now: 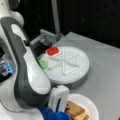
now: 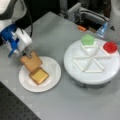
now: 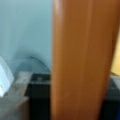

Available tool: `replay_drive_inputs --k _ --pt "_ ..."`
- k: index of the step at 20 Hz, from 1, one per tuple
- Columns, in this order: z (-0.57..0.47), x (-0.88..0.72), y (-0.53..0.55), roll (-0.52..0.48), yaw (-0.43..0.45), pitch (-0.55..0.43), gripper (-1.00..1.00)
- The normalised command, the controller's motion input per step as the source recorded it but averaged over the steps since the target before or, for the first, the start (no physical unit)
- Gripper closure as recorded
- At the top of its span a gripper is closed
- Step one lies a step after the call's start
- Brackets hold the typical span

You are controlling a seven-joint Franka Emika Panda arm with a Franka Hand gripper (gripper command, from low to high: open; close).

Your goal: Ingredient selection for cheeseburger or sandwich

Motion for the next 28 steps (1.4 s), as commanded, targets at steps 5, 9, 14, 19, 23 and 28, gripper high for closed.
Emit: replay_drive_inputs --k 5,9,14,19,23,28 --pt "-0.18 0.00 0.03 -0.207 0.150 -0.033 1.00" --pt "-0.13 -0.08 0.05 -0.163 0.118 -0.051 1.00" --pt "-0.12 -0.10 0.07 -0.163 0.096 -0.084 1.00" --pt "-0.11 -0.09 0.07 -0.156 0.068 -0.107 1.00" --pt "-0.10 -0.07 0.08 -0.140 0.058 -0.122 1.00" --pt "-0.09 -0.04 0.13 -0.109 0.033 -0.117 1.00"
